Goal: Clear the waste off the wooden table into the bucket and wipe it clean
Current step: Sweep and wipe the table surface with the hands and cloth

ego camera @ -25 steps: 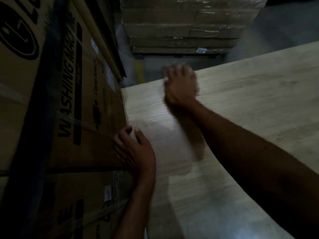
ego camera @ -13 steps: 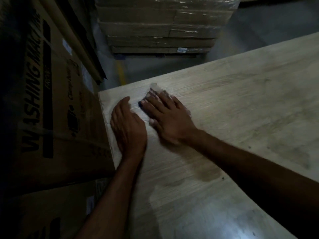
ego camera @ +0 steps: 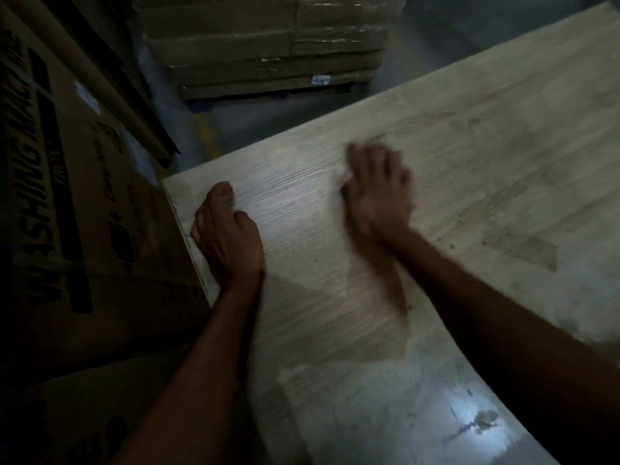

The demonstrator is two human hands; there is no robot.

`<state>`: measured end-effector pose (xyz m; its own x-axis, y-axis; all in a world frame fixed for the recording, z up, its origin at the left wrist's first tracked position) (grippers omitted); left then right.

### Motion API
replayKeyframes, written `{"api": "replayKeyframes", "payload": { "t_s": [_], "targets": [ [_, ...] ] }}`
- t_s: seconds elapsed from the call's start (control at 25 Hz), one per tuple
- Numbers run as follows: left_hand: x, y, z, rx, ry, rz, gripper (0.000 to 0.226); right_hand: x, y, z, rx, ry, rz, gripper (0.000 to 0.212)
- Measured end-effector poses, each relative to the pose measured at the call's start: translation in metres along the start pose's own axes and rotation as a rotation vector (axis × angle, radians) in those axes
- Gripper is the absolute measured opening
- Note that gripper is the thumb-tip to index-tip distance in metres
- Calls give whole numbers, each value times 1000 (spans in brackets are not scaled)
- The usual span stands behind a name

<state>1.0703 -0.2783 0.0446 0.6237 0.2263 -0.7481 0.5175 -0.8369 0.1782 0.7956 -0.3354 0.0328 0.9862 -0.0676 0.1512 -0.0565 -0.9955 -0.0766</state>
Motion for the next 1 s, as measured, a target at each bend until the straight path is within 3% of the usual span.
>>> {"api": "replayKeyframes", "payload": {
  "t_s": [0.04,0.08,0.12,0.16,0.2,0.28,0.32,0.36,0.44,0.48,0.52,0.6,0.64,0.68,0.8,0.84,0.88,0.92,0.96,1.0],
  "targets": [
    [-1,-1,1,28,-19,6,53,33,-45,9,13,2,-151,65],
    [-2,-2,2,52,-36,2,53,58,-94,28,8,-66,-419,66],
    [-2,-1,1,66,-40,-2,53,61,-116,30,-14,-90,-552,67],
    [-3,-2,2,75,-31,0,53,46,-112,24,-52,-110,-562,66],
    [-4,-4,3,91,-4,16,54,14,-76,11,-44,-81,-408,64],
    [-7,-7,12,144,73,68,56,-48,-26,-8,0,-22,72,63],
    [-9,-7,15,180,93,92,57,-50,-31,-8,8,-9,150,63],
    [-13,-9,19,224,97,119,58,-28,-53,-2,16,37,92,64],
    [-20,-22,20,303,103,157,58,28,-121,25,-11,-95,-429,65],
    [-23,-31,21,345,119,181,56,25,-128,26,-30,-137,-555,64],
    [-25,-47,24,386,137,205,54,2,-105,16,-19,-153,-503,64],
    [-30,-93,25,414,149,257,52,-60,-46,-13,-6,-87,-51,64],
    [-31,-115,24,405,133,280,52,-66,-48,-15,51,-55,71,65],
    [-32,-137,20,378,105,289,52,-52,-68,-12,65,-12,42,67],
    [-33,-174,13,283,11,287,49,9,-194,23,40,-79,-617,65],
    [-31,-174,11,246,-26,261,48,-8,-195,19,58,-100,-699,64],
    [-30,-171,8,217,-56,226,47,-37,-165,8,35,-128,-630,62],
    [-30,-167,7,204,-58,205,47,-73,-119,-9,-13,-127,-430,61],
    [-32,-167,8,209,-34,201,46,-108,-86,-24,33,-98,-168,61],
    [-35,-170,9,215,1,202,45,-124,-77,-24,87,-79,-33,62]
  ]
}}
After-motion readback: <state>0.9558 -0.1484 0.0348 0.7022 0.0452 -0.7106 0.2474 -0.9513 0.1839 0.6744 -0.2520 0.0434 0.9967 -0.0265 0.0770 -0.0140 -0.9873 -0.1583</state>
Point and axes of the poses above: each hand's wrist, its own y-axis towards the middle knuckle, its own z-axis out of the palm, x = y × z, the point moved 10 cm from there along y, towards the middle knuckle, and after that the axes turned 5 degrees about -y, right-handed, at the moved point
